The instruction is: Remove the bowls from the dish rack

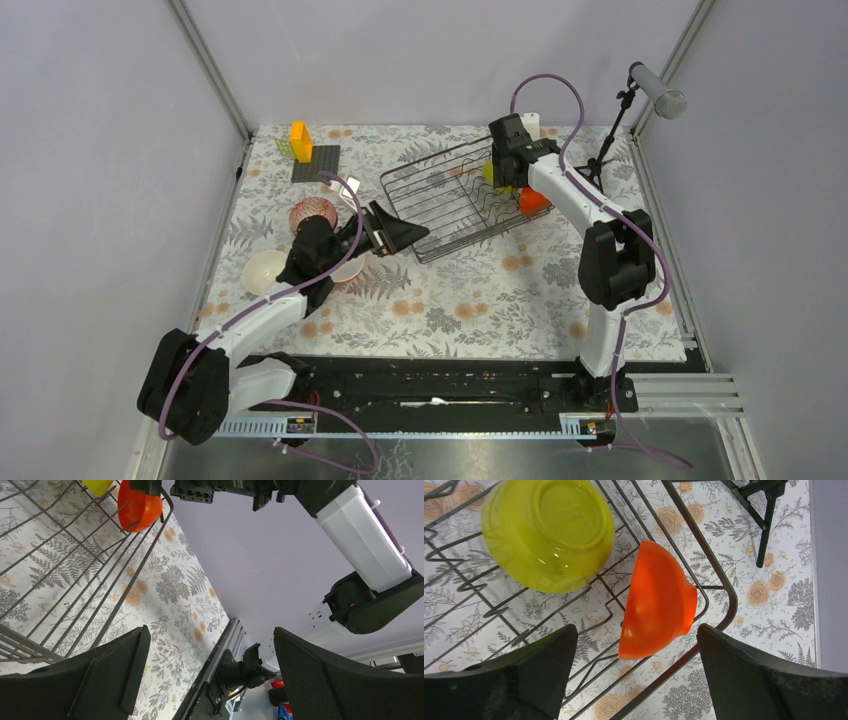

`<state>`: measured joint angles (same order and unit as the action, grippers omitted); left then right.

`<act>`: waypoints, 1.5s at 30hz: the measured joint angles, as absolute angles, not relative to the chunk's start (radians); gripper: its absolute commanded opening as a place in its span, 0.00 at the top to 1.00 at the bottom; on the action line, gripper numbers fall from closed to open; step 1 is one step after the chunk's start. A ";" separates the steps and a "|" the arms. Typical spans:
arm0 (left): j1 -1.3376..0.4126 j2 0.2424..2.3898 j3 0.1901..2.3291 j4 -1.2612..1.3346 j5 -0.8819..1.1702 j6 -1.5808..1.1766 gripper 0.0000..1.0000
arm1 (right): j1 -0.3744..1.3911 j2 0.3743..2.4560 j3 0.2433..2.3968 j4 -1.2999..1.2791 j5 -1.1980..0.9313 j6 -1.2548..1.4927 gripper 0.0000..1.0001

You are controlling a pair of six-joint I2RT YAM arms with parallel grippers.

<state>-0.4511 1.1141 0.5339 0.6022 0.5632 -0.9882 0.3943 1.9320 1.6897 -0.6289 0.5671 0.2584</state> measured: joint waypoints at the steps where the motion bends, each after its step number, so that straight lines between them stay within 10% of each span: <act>1: -0.457 1.121 0.534 0.610 0.562 -0.991 0.01 | 0.392 1.938 1.690 -0.630 0.567 0.258 0.05; 45: -0.466 1.118 0.500 0.789 0.516 -1.019 0.01 | 0.343 1.949 1.647 -0.603 0.562 0.281 0.35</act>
